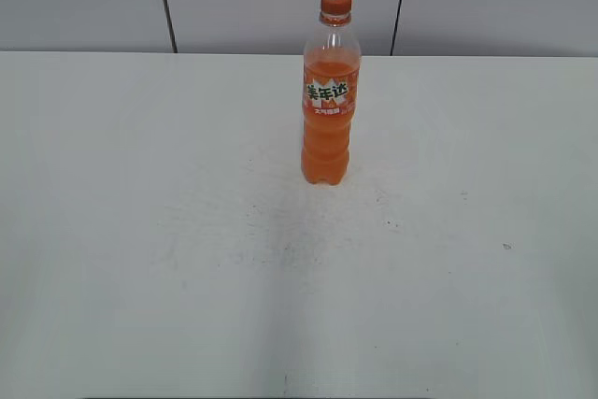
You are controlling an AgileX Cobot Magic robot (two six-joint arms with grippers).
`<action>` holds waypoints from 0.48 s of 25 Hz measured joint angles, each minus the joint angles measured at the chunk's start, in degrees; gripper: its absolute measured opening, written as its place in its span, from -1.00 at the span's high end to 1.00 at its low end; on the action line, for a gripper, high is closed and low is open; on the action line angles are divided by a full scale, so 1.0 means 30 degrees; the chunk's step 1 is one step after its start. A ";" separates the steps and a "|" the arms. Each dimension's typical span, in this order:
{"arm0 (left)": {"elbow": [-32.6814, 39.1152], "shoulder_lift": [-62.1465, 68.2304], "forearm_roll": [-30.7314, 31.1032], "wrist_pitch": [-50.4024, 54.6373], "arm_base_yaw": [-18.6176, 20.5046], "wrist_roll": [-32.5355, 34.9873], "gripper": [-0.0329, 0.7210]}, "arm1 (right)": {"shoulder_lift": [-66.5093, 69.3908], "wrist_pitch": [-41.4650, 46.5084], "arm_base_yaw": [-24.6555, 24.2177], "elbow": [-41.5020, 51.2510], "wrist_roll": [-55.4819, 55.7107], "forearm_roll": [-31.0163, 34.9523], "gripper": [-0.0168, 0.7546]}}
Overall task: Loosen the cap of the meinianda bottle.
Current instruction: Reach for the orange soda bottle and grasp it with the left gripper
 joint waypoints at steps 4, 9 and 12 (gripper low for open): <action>0.0000 0.0000 0.0000 0.0000 0.0000 0.0000 -0.34 | 0.0000 0.0000 0.0000 0.0000 0.0000 0.0000 -0.27; 0.0000 0.0000 0.0000 0.0000 0.0000 0.0000 -0.33 | 0.0000 0.0000 0.0000 0.0000 0.0000 0.0000 -0.27; 0.0000 0.0000 -0.0214 -0.0039 0.0000 0.0000 -0.33 | 0.0000 0.0000 0.0000 0.0000 0.0000 0.0000 -0.27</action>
